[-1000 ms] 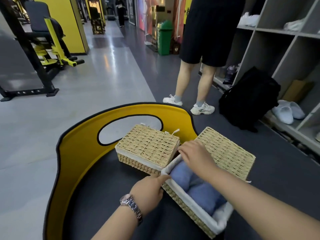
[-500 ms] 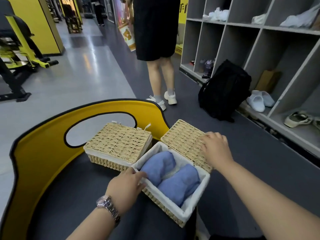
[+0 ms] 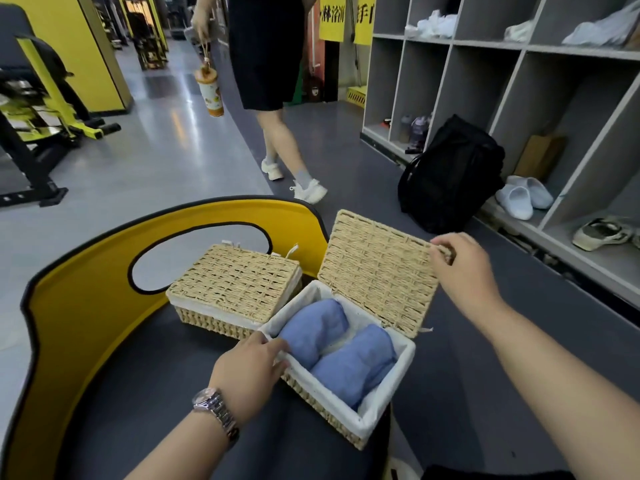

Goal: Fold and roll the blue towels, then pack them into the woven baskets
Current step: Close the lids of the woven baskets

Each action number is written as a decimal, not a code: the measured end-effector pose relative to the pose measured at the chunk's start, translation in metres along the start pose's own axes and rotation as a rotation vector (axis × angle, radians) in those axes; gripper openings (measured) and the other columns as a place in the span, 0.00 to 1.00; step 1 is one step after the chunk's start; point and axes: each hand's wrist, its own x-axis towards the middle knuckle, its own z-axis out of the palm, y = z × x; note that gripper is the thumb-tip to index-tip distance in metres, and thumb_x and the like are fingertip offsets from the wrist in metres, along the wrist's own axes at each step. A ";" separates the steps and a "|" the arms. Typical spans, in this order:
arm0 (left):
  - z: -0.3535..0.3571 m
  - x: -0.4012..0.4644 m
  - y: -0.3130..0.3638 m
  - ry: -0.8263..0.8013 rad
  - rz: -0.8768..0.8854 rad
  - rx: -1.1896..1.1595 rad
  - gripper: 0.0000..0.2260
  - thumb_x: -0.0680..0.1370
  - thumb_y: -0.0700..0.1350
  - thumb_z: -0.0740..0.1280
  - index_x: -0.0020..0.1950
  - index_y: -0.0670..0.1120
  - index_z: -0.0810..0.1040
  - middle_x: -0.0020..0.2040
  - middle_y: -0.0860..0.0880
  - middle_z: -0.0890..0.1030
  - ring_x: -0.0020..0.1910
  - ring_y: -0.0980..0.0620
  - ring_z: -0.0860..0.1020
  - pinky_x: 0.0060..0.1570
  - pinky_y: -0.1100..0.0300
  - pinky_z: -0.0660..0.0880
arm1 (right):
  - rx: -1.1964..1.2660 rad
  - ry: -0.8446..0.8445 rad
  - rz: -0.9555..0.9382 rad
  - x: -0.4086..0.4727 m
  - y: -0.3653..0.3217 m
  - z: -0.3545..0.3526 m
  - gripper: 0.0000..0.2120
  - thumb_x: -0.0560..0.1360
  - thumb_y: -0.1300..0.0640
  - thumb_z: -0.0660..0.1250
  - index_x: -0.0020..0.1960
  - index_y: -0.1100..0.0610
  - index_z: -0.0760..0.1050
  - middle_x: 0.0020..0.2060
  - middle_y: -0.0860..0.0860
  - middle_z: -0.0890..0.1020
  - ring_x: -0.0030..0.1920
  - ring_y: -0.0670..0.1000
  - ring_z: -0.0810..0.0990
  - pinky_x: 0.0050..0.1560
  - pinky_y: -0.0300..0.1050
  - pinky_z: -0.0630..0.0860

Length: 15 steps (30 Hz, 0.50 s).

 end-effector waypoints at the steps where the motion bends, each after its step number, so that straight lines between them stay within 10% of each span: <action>1: 0.000 0.000 0.000 0.002 -0.001 -0.004 0.11 0.78 0.58 0.59 0.59 0.61 0.73 0.53 0.55 0.74 0.53 0.53 0.75 0.38 0.60 0.70 | 0.014 -0.014 -0.070 -0.006 -0.013 -0.005 0.04 0.75 0.61 0.65 0.47 0.56 0.78 0.45 0.48 0.77 0.44 0.46 0.75 0.42 0.38 0.68; 15: -0.003 -0.009 0.000 0.015 0.054 0.004 0.12 0.79 0.54 0.60 0.62 0.59 0.72 0.57 0.55 0.73 0.56 0.51 0.75 0.43 0.57 0.76 | -0.248 -0.523 -0.651 -0.148 -0.073 0.042 0.07 0.69 0.61 0.65 0.47 0.54 0.71 0.44 0.48 0.72 0.44 0.48 0.71 0.43 0.41 0.73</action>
